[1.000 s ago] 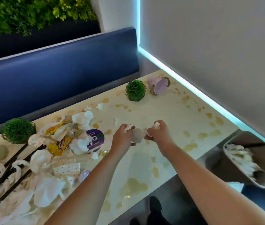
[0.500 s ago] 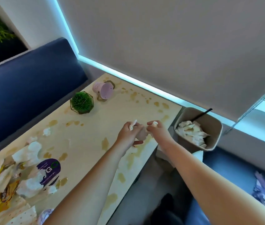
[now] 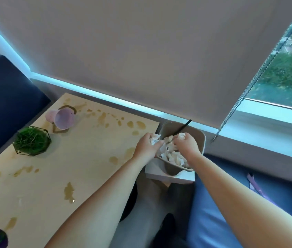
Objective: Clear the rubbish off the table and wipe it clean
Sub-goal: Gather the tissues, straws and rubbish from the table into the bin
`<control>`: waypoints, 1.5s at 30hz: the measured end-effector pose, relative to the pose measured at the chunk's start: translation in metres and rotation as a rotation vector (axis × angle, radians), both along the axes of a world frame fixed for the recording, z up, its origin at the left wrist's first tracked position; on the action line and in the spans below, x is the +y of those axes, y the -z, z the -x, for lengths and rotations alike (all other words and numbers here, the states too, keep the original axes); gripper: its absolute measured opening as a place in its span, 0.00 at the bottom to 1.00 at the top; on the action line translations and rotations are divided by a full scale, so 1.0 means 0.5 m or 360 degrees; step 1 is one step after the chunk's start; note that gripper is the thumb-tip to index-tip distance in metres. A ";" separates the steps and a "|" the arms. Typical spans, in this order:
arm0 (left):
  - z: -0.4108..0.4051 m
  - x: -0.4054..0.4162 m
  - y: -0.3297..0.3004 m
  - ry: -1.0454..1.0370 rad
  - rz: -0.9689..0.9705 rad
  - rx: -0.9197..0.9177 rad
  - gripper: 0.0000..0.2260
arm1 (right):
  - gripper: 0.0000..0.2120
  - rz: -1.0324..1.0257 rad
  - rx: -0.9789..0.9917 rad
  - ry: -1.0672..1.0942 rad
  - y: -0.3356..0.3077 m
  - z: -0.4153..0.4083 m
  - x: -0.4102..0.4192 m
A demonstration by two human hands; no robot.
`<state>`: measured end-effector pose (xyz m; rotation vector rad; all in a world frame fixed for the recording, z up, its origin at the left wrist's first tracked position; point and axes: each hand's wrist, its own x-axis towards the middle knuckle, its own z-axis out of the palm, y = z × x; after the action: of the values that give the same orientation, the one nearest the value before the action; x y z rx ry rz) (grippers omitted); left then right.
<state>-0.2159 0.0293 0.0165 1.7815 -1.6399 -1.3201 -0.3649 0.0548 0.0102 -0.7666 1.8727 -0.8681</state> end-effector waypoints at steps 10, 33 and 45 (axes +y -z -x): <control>0.118 -0.043 0.083 0.0155 -0.0104 -0.0288 0.24 | 0.29 -0.0215 -0.0177 0.0048 0.068 0.135 -0.009; 0.069 -0.058 0.092 0.0101 -0.0004 -0.0039 0.16 | 0.28 -0.0275 0.0360 -0.0575 0.091 0.095 -0.060; -0.239 0.054 -0.014 -0.0054 0.0162 -0.0601 0.18 | 0.22 -0.0012 0.0404 -0.1144 -0.037 -0.215 -0.023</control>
<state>-0.0965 0.0563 0.0235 2.0787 -1.8187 -0.9048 -0.2574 0.0432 0.0287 -1.4731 1.6123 -0.3116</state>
